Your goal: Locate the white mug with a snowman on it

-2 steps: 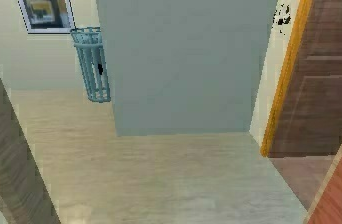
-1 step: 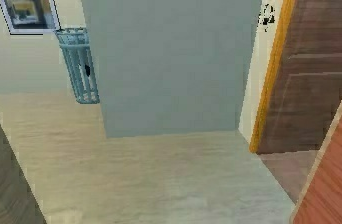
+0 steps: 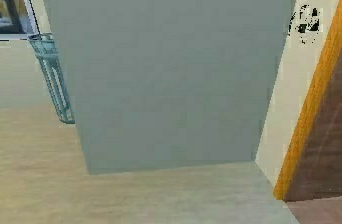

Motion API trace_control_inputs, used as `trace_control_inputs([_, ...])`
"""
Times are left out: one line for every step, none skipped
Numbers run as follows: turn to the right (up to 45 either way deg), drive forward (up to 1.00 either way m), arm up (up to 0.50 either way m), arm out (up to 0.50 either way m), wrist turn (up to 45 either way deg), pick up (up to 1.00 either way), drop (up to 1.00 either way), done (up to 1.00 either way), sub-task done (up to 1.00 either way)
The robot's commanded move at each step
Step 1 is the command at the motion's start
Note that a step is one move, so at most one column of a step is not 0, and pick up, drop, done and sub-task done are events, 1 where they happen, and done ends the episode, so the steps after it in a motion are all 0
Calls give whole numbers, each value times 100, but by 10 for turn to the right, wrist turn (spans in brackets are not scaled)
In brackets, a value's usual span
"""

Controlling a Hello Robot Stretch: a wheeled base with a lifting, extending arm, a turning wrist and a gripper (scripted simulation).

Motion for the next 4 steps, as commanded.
trace_control_inputs([450,0,0,0,0,0,0,0,0])
trace_control_inputs([60,0,0,0,0,0,0,0,0])
trace_control_inputs([0,95,0,0,0,0,0,0,0])
trace_control_inputs([330,0,0,0,0,0,0,0,0])
